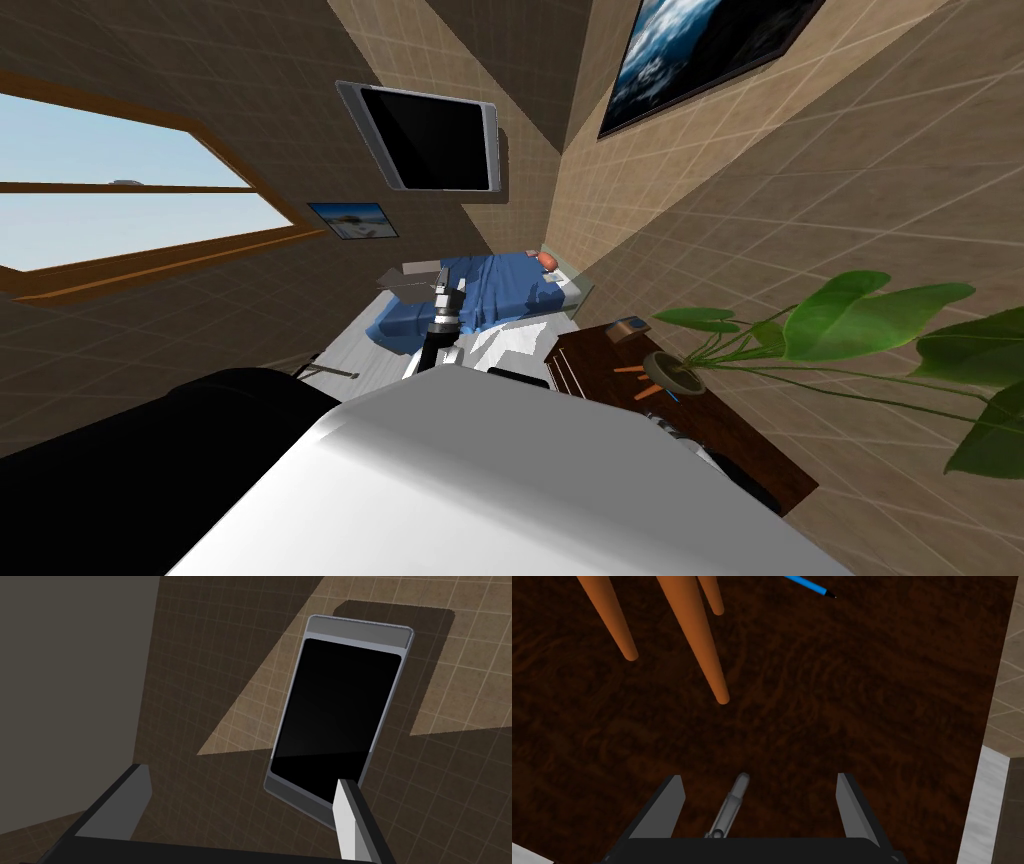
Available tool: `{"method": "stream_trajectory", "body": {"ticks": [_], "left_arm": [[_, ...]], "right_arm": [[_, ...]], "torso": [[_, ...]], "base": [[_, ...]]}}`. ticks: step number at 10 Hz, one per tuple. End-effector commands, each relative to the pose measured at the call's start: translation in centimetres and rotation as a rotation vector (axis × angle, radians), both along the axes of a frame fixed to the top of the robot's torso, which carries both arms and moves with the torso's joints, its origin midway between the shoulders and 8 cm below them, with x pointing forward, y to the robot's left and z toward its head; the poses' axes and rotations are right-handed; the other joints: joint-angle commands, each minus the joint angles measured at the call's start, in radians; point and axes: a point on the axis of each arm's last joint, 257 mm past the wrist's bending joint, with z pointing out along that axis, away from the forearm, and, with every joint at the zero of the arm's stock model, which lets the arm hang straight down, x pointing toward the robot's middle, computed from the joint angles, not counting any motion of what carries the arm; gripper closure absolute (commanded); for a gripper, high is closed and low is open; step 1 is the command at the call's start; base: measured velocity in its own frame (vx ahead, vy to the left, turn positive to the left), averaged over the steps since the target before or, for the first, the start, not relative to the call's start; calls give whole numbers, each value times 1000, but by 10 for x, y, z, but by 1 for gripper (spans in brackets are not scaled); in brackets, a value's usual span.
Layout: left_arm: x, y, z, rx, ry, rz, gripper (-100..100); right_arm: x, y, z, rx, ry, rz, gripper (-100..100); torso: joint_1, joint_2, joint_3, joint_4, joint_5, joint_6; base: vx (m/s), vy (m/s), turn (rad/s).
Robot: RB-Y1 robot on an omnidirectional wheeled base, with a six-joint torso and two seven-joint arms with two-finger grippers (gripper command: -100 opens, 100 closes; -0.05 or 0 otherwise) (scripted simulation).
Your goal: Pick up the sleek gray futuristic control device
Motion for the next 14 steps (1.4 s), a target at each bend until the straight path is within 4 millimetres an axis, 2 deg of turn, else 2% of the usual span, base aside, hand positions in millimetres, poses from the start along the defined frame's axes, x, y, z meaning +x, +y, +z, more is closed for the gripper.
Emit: {"method": "stream_trajectory", "body": {"ticks": [1,2,5,7,9,10,11,12,13,14], "left_arm": [[0,0,0,0,0,0,0],[0,0,0,0,0,0,0],[0,0,0,0,0,0,0],[0,0,0,0,0,0,0],[0,0,0,0,0,0,0],[0,0,0,0,0,0,0],[0,0,0,0,0,0,0],[0,0,0,0,0,0,0],[0,0,0,0,0,0,0],[0,0,0,0,0,0,0]], "right_arm": [[-19,12,-22,98,10,-81,-100],[-19,13,-23,109,8,-90,-100],[-53,52,-61,292,22,-240,-100],[-68,79,-79,386,30,-313,-100],[-68,79,-79,386,30,-313,-100],[-76,101,-91,448,35,-357,-100],[-74,90,-85,417,32,-335,-100],[-75,92,-86,423,32,-339,0],[-74,102,-94,423,28,-362,-100],[-74,105,-96,423,27,-369,-100]], "torso": [[0,0,0,0,0,0],[-2,0,0,0,0,0],[-1,-1,0,0,0,0],[-1,0,0,0,0,0],[1,1,0,0,0,0],[2,1,0,0,1,0],[2,1,0,0,0,0],[2,1,1,0,1,0],[3,1,1,0,1,0],[1,3,2,1,0,0]], "base": [[34,-69,139],[26,-62,43],[33,-66,90],[20,-64,76],[12,-20,4],[13,-19,48],[7,-13,14],[0,0,0],[-32,-45,149],[-58,-90,116]]}}
